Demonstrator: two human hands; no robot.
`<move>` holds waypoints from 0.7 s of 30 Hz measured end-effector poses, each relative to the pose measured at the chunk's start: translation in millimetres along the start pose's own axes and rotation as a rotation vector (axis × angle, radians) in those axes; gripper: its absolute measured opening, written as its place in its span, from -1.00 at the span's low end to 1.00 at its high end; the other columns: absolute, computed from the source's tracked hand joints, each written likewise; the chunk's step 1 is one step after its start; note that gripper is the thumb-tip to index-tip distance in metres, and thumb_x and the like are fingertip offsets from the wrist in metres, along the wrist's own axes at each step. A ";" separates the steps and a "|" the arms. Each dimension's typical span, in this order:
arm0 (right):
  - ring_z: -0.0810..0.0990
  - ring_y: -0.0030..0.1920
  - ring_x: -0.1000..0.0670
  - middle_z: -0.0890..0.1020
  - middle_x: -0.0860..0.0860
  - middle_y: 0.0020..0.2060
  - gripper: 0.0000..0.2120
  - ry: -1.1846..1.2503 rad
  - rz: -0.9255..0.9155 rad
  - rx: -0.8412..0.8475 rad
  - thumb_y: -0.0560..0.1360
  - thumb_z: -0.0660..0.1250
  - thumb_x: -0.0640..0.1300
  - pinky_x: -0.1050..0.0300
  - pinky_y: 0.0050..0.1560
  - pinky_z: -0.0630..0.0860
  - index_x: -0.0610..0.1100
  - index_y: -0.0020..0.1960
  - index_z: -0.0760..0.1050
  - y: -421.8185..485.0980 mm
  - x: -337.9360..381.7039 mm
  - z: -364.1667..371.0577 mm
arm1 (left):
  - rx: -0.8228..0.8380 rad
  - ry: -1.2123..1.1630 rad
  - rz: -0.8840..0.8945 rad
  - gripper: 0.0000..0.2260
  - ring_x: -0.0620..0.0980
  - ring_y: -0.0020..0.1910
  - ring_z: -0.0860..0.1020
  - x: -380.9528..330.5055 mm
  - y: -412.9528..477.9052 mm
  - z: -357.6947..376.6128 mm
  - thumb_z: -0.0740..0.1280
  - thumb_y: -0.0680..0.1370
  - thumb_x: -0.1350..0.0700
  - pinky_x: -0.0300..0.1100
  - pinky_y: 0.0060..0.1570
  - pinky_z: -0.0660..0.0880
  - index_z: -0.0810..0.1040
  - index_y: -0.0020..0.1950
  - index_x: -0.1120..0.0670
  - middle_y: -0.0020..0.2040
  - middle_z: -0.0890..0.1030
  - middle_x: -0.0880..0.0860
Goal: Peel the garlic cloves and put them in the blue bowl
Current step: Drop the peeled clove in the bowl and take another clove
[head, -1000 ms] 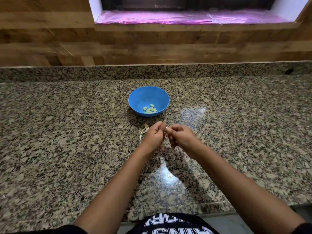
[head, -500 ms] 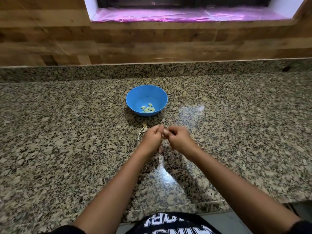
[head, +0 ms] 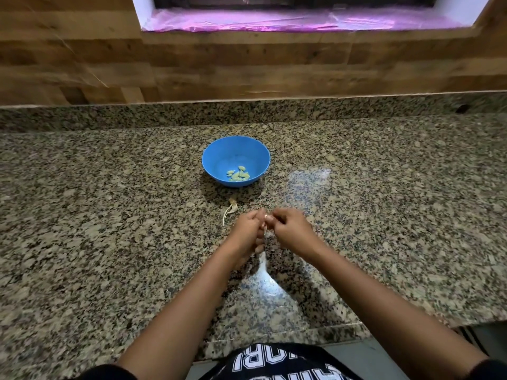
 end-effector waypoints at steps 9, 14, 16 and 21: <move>0.55 -0.25 -0.06 0.63 -0.19 -0.13 -0.80 -0.201 0.017 0.149 0.60 0.16 -0.19 -0.07 -0.12 0.58 -0.25 0.02 0.53 9.2 -4.9 -12.4 | 0.129 0.116 -0.144 -0.76 -0.15 -0.56 0.25 1.3 3.1 -2.7 0.08 0.66 0.05 -0.31 -0.60 0.26 0.49 -0.01 0.12 -0.47 0.34 -0.06; 0.50 -0.31 0.03 0.62 -0.12 -0.17 -0.84 -0.255 -0.018 0.031 0.54 0.22 -0.30 0.15 -0.31 0.47 -0.21 0.03 0.56 12.1 -4.1 -7.2 | -0.069 0.448 0.018 -0.72 -0.10 -0.46 0.37 -5.3 2.9 2.9 0.13 0.64 0.01 -0.24 -0.47 0.27 0.56 -0.08 0.09 -0.33 0.52 -0.01; 0.51 -0.26 0.03 0.62 -0.10 -0.14 -0.80 -0.385 -0.093 -0.057 0.49 0.21 -0.35 0.15 -0.24 0.48 -0.18 0.00 0.57 12.0 -6.0 -0.7 | -0.222 0.574 0.069 -0.72 -0.06 -0.40 0.38 -2.9 3.4 6.3 0.15 0.62 0.04 -0.22 -0.42 0.24 0.58 -0.11 0.13 -0.38 0.48 -0.02; 0.52 -0.19 0.04 0.57 -0.02 -0.15 -0.82 -0.517 -0.220 -0.143 0.58 0.12 -0.24 0.26 -0.21 0.45 -0.15 -0.02 0.50 1.6 -8.7 12.5 | -0.371 0.448 0.032 -0.73 0.01 -0.31 0.41 8.6 4.4 11.0 0.17 0.58 0.10 -0.21 -0.37 0.27 0.48 -0.31 0.08 -0.35 0.47 0.01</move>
Point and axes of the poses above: each hand's wrist, its own y-axis towards the middle knuckle, its own z-axis out of the palm, x = y × z, the point moved 2 cm from there along y, towards the middle knuckle
